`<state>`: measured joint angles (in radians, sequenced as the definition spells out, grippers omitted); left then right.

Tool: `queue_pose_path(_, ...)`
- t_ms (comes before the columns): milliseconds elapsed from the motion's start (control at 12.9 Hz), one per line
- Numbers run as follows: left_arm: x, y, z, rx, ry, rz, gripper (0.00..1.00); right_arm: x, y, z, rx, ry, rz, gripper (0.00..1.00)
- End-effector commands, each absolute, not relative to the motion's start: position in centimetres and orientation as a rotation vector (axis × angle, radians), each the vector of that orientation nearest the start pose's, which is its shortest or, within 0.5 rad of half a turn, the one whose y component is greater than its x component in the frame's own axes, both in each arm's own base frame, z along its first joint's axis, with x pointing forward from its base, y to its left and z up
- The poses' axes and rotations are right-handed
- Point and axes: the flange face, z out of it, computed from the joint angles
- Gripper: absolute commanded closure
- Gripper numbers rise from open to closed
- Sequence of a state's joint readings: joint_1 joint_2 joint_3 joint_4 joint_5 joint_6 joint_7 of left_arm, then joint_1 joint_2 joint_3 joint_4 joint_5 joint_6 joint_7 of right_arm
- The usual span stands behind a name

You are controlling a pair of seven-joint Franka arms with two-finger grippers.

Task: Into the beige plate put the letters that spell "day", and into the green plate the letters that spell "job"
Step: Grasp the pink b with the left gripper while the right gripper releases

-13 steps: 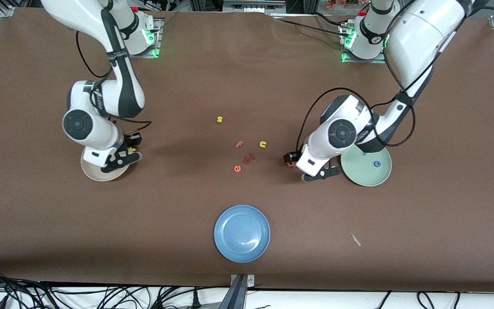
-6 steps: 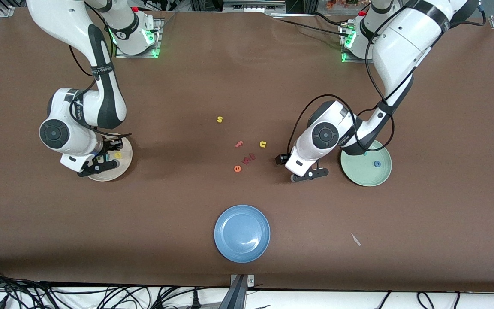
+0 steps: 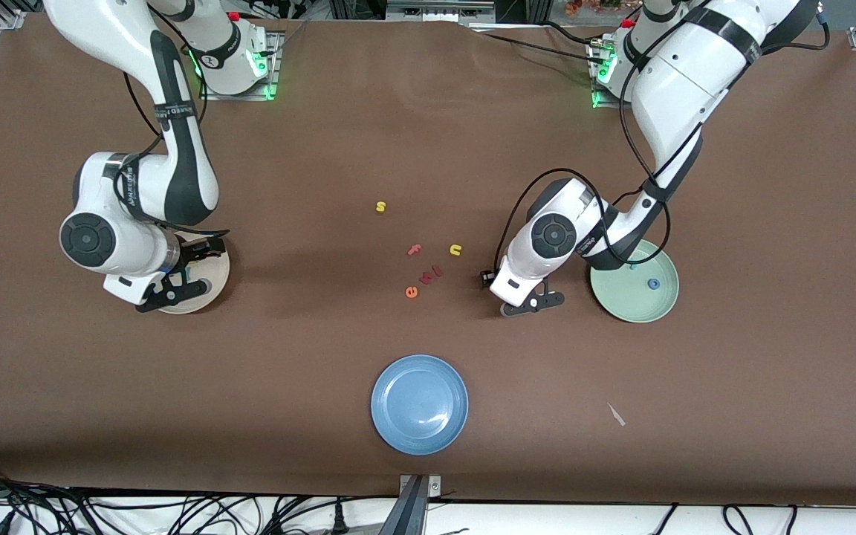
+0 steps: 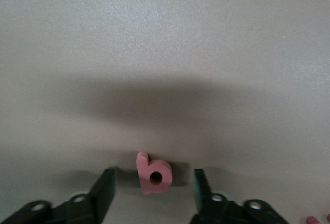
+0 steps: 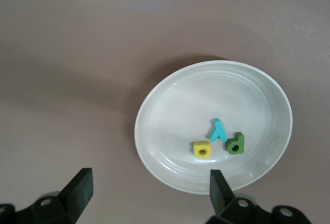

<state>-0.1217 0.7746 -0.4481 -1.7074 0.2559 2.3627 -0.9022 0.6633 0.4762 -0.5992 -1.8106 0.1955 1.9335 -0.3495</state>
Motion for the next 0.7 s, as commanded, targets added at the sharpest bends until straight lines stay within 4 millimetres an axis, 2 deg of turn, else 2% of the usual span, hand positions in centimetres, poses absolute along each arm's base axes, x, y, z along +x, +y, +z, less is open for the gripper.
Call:
queue_pose_path(0,58.0,-33.5,17.1,-3.182,-0.421,0.145,0.44,61.6,8.8,32.5,-3.115,-0.475,0.458,0.0)
queue_pose_path(78,58.1,-33.5,17.1,-3.182,-0.423,0.143,0.45,62.0,9.0,33.6,-3.117,-0.468,0.444,0.0)
queue_pose_path(233,58.2,-33.3,17.0,-3.179,-0.427,0.142,0.52,62.7,9.9,36.1,-3.127,-0.412,0.465,0.0)
queue_pose_path(543,58.3,-33.2,17.1,-3.178,-0.426,0.138,0.92,62.4,10.8,39.1,-3.085,-0.358,0.568,0.0)
queue_pose_path(621,58.3,-33.2,17.3,-3.178,-0.426,0.132,0.92,62.3,11.3,39.7,-3.069,-0.347,0.578,0.0)
